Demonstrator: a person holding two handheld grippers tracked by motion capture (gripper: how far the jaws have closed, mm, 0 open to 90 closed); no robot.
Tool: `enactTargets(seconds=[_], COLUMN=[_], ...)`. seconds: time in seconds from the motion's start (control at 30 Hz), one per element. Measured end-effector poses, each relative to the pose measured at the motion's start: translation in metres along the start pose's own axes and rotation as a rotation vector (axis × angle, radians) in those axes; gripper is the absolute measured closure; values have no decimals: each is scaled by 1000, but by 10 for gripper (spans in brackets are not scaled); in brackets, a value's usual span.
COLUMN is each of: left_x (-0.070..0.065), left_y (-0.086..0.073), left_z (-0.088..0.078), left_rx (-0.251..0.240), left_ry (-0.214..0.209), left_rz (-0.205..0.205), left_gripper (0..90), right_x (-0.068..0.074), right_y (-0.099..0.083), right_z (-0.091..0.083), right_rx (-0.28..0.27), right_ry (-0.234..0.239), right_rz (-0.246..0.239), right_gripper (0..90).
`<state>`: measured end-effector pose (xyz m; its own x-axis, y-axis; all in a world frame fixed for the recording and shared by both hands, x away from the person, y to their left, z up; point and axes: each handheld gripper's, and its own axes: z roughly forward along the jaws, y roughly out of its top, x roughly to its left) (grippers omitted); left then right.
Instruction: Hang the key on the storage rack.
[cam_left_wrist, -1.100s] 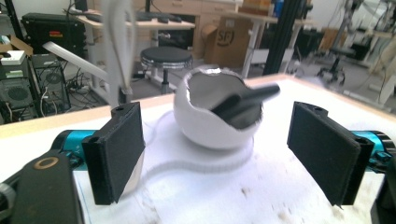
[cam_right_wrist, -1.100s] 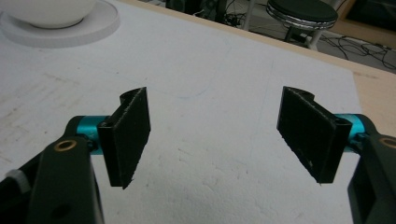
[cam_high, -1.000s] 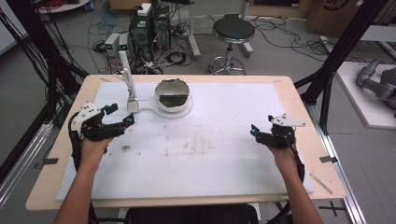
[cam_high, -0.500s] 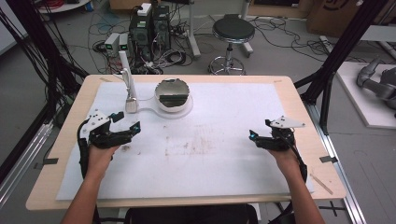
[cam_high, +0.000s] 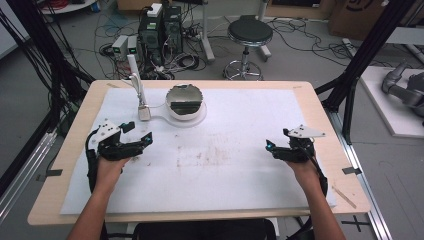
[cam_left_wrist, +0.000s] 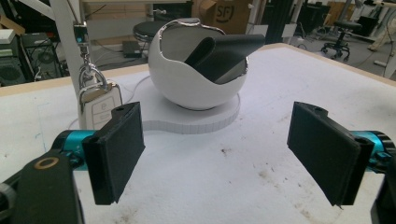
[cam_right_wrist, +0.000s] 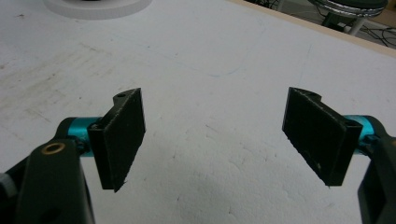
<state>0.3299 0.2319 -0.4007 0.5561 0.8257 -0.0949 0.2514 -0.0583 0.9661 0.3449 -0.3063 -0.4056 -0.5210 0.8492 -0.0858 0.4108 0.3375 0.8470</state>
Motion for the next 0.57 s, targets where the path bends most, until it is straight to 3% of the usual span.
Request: enactTargets(seconds=[0.57], left_x=[0], left_y=[-2], left_z=[2], left_rx=[3], left_ry=[-1], left_rz=[-5], left_gripper=[189], right_x=[-2], right_y=[0], right_z=[-1], right_rx=[-6], right_ry=[-8], right_rz=[8], right_gripper=[217])
